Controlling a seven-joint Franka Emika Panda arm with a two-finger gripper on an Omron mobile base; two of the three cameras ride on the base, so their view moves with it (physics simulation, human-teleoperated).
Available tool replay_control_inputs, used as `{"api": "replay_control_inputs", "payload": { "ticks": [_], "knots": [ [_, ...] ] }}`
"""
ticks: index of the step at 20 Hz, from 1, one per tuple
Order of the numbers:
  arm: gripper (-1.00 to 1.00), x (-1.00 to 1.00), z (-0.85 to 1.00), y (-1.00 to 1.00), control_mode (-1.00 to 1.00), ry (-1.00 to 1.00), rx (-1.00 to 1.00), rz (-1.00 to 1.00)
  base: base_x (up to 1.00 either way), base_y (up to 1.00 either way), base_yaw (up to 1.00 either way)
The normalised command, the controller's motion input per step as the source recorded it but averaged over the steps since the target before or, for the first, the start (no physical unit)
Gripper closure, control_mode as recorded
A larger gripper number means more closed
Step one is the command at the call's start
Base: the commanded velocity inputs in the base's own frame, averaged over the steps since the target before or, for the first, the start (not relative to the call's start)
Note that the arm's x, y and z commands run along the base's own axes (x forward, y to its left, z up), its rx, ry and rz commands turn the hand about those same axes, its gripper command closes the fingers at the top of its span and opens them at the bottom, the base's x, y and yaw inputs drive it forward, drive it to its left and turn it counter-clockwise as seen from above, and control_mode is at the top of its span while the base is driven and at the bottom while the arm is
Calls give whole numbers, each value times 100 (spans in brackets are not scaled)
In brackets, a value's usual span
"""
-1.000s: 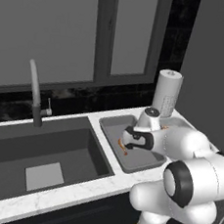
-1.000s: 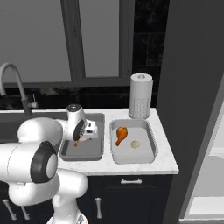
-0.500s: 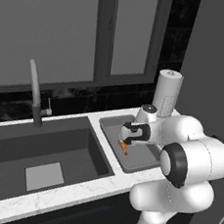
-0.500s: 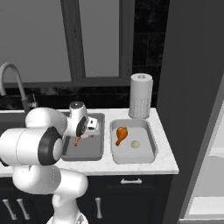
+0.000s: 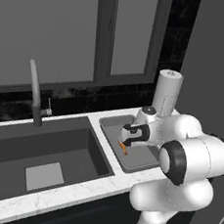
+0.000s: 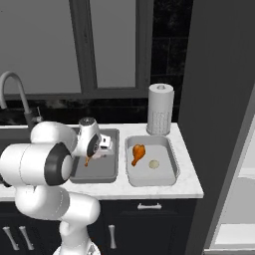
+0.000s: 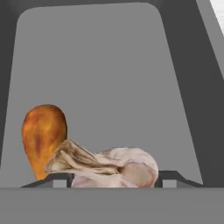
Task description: Place one garlic and one chicken drumstick in each tupperware on the nearby counter, to pack two identical lunches.
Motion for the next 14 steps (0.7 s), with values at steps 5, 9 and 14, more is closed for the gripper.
{"api": "replay_control_inputs", "payload": {
  "ticks": [5,9,14],
  "knots": [
    [-100,0,47,0,-100,0,-10,0,0,0,0],
    [-100,-1,57,0,-100,0,-11,2,0,0,0],
    [-100,-36,31,0,-100,0,-3,3,0,0,0]
  ]
}}
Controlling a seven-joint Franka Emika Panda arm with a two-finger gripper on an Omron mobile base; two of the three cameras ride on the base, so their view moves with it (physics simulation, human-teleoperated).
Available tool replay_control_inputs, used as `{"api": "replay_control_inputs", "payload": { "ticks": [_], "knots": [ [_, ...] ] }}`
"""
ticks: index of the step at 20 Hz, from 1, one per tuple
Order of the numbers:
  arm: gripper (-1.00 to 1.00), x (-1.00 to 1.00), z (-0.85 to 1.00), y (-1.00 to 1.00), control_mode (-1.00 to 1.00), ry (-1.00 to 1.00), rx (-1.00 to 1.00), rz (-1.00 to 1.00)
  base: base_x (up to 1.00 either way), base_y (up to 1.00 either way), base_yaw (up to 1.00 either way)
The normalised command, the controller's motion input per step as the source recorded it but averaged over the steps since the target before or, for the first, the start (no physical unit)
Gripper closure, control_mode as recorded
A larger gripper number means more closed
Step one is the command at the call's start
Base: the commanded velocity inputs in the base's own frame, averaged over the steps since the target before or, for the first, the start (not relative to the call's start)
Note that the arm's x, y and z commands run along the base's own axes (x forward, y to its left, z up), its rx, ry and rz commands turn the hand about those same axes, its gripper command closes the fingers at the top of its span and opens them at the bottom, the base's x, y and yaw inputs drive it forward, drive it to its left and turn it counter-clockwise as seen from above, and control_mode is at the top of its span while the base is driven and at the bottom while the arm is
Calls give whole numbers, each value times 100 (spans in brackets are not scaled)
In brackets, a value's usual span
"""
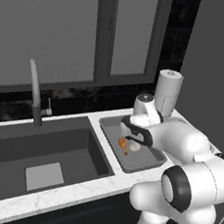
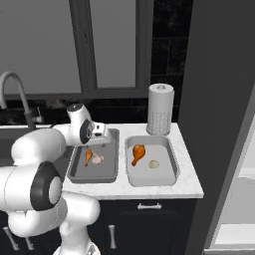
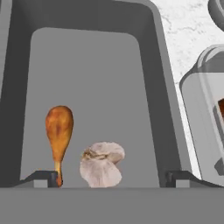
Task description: Place one garlic and one chicken drumstick in each tupperware on the nearby counter, to pack two identical lunches.
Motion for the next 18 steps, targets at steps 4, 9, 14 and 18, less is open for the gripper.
{"api": "replay_control_inputs", "payload": {
  "ticks": [4,9,14,18],
  "knots": [
    [-100,-100,41,-1,-100,1,3,1,0,0,0],
    [-100,-100,29,0,-100,1,6,0,0,0,0],
    [-100,-100,28,0,-100,16,0,0,0,0,0],
    [-100,-100,37,0,-100,18,0,0,0,0,0]
  ]
}}
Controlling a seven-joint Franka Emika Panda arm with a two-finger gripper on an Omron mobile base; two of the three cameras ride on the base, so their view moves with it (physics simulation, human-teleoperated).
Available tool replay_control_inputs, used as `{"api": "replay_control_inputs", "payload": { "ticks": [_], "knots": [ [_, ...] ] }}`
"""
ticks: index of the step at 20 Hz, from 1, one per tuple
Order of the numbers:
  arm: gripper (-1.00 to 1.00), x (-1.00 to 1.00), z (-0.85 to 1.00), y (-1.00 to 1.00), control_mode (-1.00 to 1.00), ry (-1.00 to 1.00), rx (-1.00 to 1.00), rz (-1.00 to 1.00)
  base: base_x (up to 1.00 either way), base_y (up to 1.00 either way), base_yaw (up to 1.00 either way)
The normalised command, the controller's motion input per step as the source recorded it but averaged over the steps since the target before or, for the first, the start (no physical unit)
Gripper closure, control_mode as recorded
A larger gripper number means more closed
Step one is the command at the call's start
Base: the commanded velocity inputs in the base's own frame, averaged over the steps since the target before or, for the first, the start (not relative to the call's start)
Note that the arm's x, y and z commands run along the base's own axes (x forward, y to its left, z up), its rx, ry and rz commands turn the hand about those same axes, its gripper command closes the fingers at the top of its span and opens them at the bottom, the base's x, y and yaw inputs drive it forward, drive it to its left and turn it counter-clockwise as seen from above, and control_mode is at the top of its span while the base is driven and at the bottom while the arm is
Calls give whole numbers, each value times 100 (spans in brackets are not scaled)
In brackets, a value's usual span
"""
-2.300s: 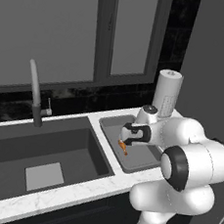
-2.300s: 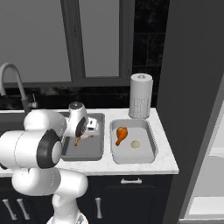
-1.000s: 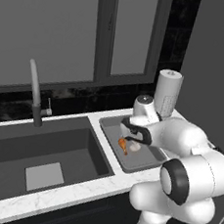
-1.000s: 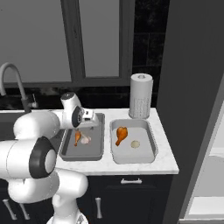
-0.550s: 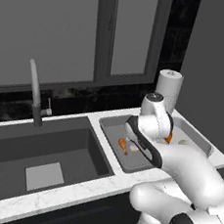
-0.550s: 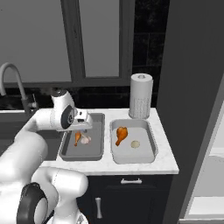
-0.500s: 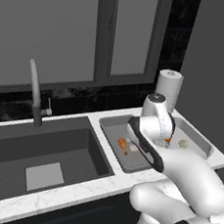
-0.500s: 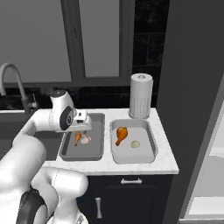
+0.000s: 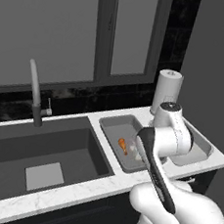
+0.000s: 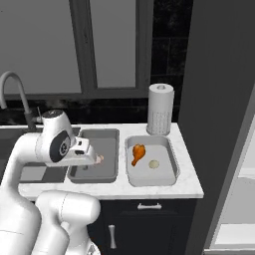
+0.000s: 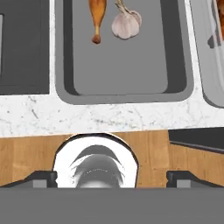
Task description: Place one garlic and one chicken drumstick in each tupperware on the nearby counter, to pack two identical lunches.
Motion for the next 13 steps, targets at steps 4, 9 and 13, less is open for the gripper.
{"api": "replay_control_inputs", "payload": {
  "ticks": [4,9,13],
  "knots": [
    [-100,-86,66,0,-100,8,0,0,0,0,0],
    [-100,-41,92,0,-100,-10,0,0,0,0,0],
    [-100,-41,62,0,-100,-26,3,0,0,0,0]
  ]
}}
